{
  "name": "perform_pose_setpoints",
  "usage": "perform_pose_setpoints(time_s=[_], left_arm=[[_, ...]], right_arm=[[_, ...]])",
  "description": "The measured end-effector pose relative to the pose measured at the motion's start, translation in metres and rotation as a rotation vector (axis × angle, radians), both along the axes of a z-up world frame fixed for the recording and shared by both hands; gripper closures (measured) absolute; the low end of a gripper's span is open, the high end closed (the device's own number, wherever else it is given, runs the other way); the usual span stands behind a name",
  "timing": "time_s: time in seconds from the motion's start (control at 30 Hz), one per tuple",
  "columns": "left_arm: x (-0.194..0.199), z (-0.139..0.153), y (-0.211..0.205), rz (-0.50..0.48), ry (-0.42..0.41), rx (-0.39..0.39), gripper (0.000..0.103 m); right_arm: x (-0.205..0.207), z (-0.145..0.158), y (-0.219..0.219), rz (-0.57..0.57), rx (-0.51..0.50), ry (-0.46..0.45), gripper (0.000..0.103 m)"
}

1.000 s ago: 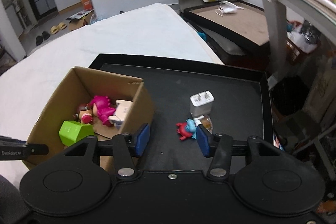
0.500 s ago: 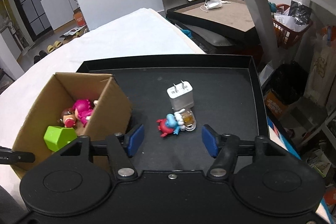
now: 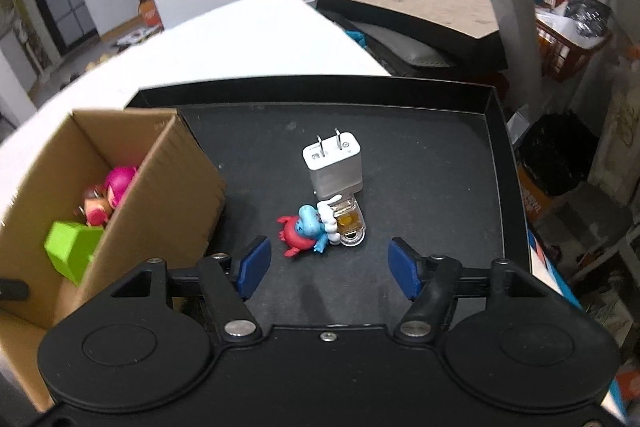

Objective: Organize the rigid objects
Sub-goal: 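Move the right tool to the red-and-blue figure with the mug, then close the right gripper on the red-and-blue figure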

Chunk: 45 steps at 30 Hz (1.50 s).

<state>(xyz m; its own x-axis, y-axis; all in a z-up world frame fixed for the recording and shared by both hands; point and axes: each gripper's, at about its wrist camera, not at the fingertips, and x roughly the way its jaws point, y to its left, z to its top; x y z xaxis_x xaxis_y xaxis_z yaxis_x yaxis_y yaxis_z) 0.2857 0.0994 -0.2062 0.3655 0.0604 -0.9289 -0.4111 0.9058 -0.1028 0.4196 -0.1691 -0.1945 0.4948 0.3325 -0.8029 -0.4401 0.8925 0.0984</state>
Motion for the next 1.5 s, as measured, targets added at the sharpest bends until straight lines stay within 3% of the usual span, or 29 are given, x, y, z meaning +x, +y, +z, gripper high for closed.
perform_pose_setpoints(time_s=[0.47,1.1,1.2,1.23,1.27,1.5], left_arm=[[0.004,-0.001,-0.003,-0.005,0.015,0.015,0.089],[0.005,-0.002,-0.003,-0.006,0.022,0.018,0.089],[0.004,-0.003,-0.003,-0.005,0.022,0.019,0.089],[0.005,-0.003,-0.003,-0.005,0.024,0.019,0.089],[0.005,-0.003,-0.003,-0.005,0.023,0.018,0.089],[0.005,-0.003,-0.003,-0.004,0.024,0.019,0.089]], right_arm=[[0.012,-0.025,0.025,0.138,-0.119,-0.027,0.031],[0.019,-0.033,0.034,0.179,-0.129,-0.059,0.031],[0.018,-0.033,0.032,0.177,-0.113,-0.050,0.035],[0.018,-0.032,0.030,0.173,-0.111,-0.053,0.043],[0.019,-0.031,0.030,0.174,-0.116,-0.056,0.044],[0.014,-0.025,0.026,0.154,-0.129,-0.037,0.045]])
